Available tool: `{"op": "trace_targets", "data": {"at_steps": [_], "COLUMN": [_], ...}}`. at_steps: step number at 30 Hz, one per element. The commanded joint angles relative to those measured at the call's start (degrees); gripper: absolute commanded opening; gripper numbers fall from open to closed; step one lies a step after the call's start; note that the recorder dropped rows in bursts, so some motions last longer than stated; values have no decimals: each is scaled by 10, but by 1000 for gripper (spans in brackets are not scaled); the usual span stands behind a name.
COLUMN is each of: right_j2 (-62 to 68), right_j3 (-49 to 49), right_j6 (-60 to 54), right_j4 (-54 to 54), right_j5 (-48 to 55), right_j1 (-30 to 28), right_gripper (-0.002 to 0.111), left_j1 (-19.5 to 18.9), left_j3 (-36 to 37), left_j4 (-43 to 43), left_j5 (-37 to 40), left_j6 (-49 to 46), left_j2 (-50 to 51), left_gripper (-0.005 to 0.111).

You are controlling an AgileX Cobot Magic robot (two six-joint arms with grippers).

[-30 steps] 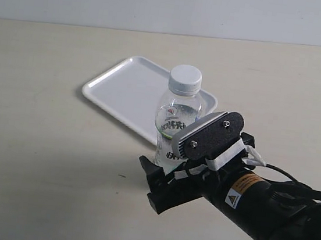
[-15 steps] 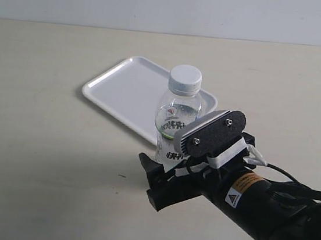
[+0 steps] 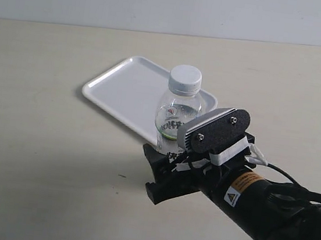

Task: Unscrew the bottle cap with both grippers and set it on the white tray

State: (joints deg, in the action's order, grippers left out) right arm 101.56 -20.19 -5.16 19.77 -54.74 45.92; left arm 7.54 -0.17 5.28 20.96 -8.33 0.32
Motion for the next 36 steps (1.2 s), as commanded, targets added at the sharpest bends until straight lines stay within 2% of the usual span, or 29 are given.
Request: {"op": "trace_targets", "data": {"at_steps": [1, 9, 15, 16, 20, 23, 27, 31, 36], "right_j2": [12, 25, 25, 25, 25, 16, -4, -31, -76], "right_j3": [-2, -2, -2, -2, -2, -2, -2, -2, -2], "right_j6": [4, 4, 4, 2, -26, -55, -91, -120, -154], "right_j4": [-2, -2, -2, -2, -2, -2, -17, -34, -34], "right_j5": [-32, -49, -52, -52, -57, -54, -21, 42, 123], "right_j1": [0, 0, 0, 0, 0, 0, 0, 0, 0], "right_gripper": [66, 44, 2, 0, 0, 0, 0, 0, 0], "left_j1": [-1, -1, -1, -1, -1, -1, -1, -1, -1], "left_j3": [2, 2, 2, 2, 2, 2, 2, 2, 2], "left_j4": [5, 5, 4, 4, 7, 46, 145, 153, 191], "left_j5": [-3, -3, -7, -16, -97, -155, -172, -216, -319], "left_j6": [0, 0, -12, -20, -17, -16, 10, 19, 143], "left_j2": [-3, -3, -3, -3, -3, -3, -3, -3, -3], "left_gripper": [0, 0, 0, 0, 0, 0, 0, 0, 0]}}
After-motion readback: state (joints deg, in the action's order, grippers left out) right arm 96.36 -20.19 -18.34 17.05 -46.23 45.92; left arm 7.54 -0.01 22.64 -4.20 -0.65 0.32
